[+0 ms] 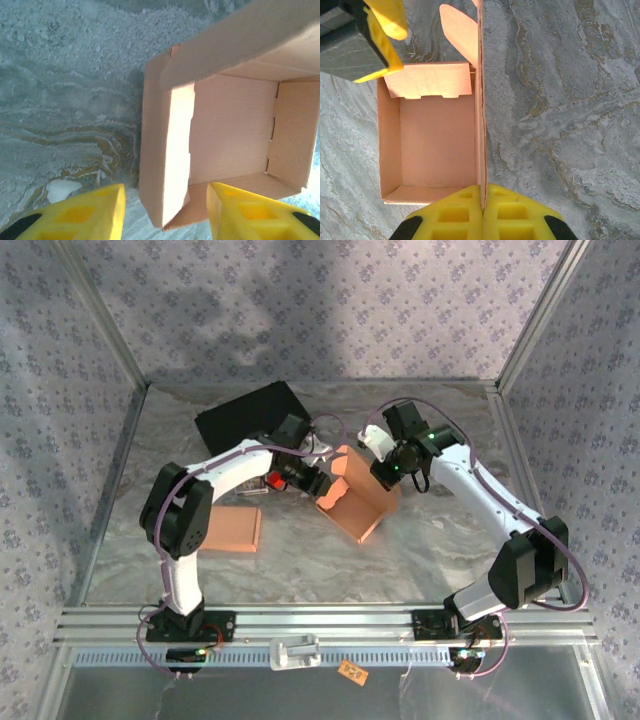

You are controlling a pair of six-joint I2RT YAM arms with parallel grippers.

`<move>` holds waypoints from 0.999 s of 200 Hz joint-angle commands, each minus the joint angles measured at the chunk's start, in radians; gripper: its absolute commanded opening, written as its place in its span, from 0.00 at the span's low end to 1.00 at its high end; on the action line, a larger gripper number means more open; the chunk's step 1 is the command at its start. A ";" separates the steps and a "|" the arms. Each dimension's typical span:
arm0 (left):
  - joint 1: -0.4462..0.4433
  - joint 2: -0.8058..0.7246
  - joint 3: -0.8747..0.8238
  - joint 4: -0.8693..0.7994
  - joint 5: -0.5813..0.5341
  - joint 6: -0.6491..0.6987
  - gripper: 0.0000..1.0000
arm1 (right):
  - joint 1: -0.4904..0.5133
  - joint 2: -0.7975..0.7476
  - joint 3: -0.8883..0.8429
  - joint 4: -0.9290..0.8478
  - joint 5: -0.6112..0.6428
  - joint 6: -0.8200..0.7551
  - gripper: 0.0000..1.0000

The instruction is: Fold the paper box

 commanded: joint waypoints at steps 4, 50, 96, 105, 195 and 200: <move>0.006 0.019 -0.007 0.050 -0.013 -0.015 0.45 | -0.002 -0.002 0.017 -0.023 -0.040 -0.031 0.00; 0.007 0.070 -0.004 0.076 0.042 -0.015 0.43 | -0.001 -0.001 0.003 -0.016 -0.056 -0.020 0.00; -0.002 0.107 -0.016 0.087 0.059 -0.028 0.33 | -0.002 0.004 0.003 -0.009 -0.059 -0.017 0.00; -0.003 0.109 -0.017 0.088 0.059 -0.029 0.29 | -0.002 0.006 0.005 -0.009 -0.058 -0.017 0.00; -0.080 0.091 -0.054 0.046 -0.252 -0.146 0.08 | -0.005 0.024 0.018 0.008 -0.046 0.004 0.00; -0.089 0.088 -0.057 0.040 -0.291 -0.157 0.07 | -0.006 0.025 0.017 0.008 -0.045 0.005 0.00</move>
